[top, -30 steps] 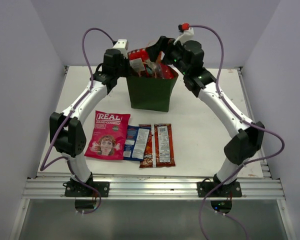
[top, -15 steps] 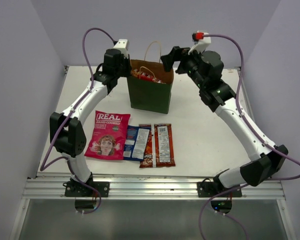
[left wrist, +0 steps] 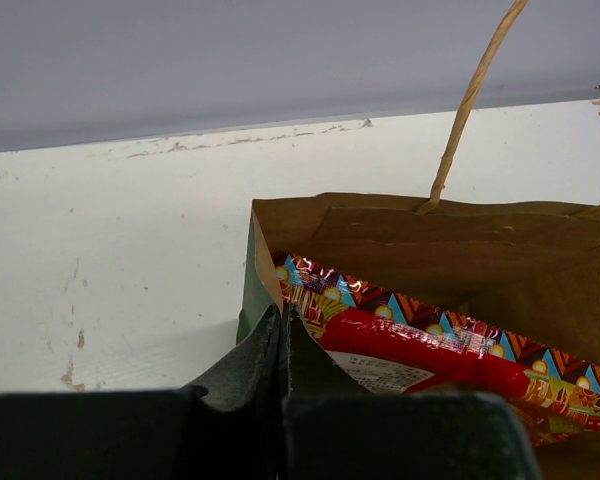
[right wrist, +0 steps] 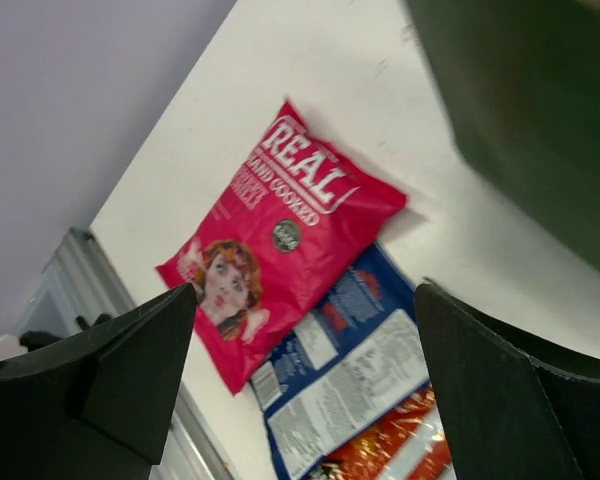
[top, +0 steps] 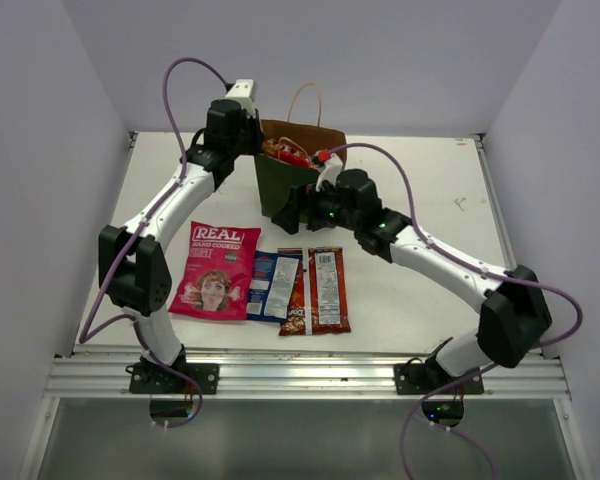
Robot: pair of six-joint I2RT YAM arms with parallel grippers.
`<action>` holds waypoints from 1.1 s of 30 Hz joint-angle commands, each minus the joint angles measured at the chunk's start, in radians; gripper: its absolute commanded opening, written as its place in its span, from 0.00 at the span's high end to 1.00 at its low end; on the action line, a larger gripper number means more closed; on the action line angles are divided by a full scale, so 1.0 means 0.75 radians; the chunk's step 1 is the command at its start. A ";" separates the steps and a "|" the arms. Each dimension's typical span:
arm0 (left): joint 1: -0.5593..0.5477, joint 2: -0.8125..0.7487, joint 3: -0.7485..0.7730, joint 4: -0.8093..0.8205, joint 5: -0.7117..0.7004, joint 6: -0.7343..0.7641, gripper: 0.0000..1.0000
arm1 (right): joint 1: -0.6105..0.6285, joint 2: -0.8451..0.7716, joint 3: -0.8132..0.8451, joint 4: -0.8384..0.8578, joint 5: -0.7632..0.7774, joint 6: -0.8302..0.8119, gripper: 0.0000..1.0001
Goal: Place the snacks into the paper bag
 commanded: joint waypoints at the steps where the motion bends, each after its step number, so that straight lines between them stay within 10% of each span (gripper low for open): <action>1: -0.006 -0.026 -0.036 -0.058 0.049 -0.032 1.00 | 0.083 0.169 -0.003 0.279 -0.121 0.141 0.06; 28: -0.021 -0.047 -0.056 -0.032 0.090 -0.032 1.00 | 0.292 0.937 0.334 0.402 0.189 0.168 0.09; 30: -0.021 -0.049 -0.058 -0.032 0.088 -0.030 1.00 | 0.302 0.962 0.360 0.386 0.196 0.156 0.20; 33: -0.019 -0.055 -0.056 -0.032 0.086 -0.028 1.00 | 0.314 0.974 0.371 0.339 0.216 0.127 0.64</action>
